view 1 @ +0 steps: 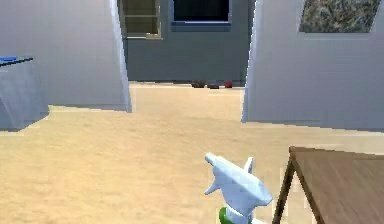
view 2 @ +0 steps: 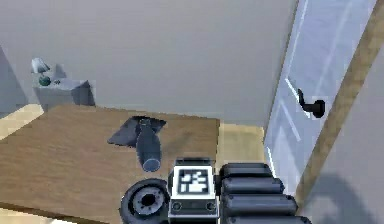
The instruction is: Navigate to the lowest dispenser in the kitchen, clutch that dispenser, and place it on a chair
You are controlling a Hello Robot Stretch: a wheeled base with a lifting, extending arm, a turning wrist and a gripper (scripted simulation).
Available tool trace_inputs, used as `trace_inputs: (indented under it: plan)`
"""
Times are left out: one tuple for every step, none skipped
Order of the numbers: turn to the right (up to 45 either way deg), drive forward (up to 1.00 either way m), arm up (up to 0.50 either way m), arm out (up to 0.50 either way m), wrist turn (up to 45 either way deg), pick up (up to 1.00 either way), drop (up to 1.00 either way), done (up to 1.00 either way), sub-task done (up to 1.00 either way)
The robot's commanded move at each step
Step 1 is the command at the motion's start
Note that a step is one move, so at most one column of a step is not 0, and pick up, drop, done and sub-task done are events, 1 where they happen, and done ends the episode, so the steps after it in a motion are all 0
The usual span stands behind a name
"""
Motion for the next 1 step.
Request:
trace_inputs:
  plan:
    - [-30.0, 0.0, 0.0, 0.0, 0.0, 0.0, 0.0, 0.0, 0.0]
